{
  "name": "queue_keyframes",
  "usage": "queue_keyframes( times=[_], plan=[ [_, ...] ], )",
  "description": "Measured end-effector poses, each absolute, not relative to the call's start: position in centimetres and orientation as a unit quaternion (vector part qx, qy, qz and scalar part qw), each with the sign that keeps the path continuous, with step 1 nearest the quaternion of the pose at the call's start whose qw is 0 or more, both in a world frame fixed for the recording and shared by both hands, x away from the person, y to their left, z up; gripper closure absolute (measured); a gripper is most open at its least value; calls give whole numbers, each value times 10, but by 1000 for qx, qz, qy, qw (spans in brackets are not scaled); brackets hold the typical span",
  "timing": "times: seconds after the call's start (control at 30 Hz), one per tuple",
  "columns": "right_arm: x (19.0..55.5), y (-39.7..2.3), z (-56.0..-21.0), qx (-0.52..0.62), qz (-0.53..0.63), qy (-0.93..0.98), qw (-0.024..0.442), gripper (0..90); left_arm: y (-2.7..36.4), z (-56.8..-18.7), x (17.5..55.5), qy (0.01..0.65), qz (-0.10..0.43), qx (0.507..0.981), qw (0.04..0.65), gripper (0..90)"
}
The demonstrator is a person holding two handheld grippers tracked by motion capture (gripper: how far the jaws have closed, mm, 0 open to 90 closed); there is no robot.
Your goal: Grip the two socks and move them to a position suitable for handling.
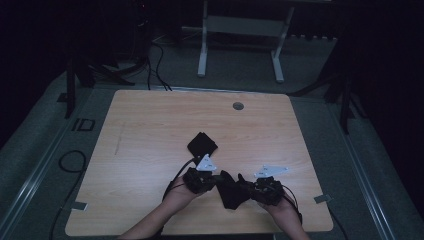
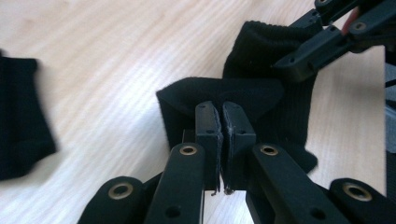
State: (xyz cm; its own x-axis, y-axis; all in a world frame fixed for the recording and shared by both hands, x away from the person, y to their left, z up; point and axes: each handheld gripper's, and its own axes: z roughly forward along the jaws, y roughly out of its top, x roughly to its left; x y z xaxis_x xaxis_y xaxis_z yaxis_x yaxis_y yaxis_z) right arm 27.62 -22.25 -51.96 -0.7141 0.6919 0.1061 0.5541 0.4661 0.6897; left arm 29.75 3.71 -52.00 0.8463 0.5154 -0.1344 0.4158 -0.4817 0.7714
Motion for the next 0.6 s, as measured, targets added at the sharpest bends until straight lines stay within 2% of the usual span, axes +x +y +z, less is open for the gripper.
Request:
queue_keyframes(
  times=[0.33, 0.6],
  plan=[
    [279, -247, -498, 390, 390, 827, 109, 787, 94, -487, 275, 276, 90, 846, 447, 867],
    [279, -264, -508, 420, 387, 814, 100, 759, 121, -510, 254, 288, 81, 850, 434, 866]
  ],
)
